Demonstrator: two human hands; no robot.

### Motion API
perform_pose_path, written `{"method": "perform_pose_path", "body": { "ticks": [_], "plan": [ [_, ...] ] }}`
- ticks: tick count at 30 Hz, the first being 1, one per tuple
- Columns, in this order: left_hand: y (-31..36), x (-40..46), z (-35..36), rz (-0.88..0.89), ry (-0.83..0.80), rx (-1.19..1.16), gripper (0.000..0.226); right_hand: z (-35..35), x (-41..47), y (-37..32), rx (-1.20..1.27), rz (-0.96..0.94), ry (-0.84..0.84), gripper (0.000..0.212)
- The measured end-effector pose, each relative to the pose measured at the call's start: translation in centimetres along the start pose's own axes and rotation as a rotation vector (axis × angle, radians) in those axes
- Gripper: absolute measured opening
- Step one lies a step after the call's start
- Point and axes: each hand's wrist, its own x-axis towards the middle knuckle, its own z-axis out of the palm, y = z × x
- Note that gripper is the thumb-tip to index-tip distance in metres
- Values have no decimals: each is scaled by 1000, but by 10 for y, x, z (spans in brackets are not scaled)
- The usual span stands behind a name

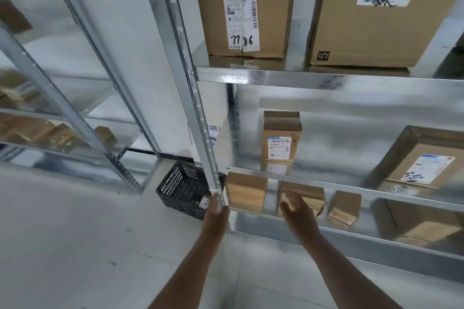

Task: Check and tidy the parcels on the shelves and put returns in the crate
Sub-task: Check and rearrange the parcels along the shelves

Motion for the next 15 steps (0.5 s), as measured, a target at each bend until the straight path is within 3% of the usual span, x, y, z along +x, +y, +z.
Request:
{"method": "perform_pose_path", "body": {
  "ticks": [2, 7, 10, 15],
  "plan": [
    [8, -6, 2, 23, -10, 16, 47, 6, 4, 12, -34, 30, -31, 43],
    [-17, 55, 21, 7, -135, 42, 68, 36, 40, 39, -134, 72, -89, 39],
    [-32, 96, 40, -23, -187, 65, 57, 71, 75, 69, -138, 86, -102, 41],
    [-99, 177, 76, 86, -113, 117, 63, 133, 125, 141, -47, 54, -75, 47]
  ]
}}
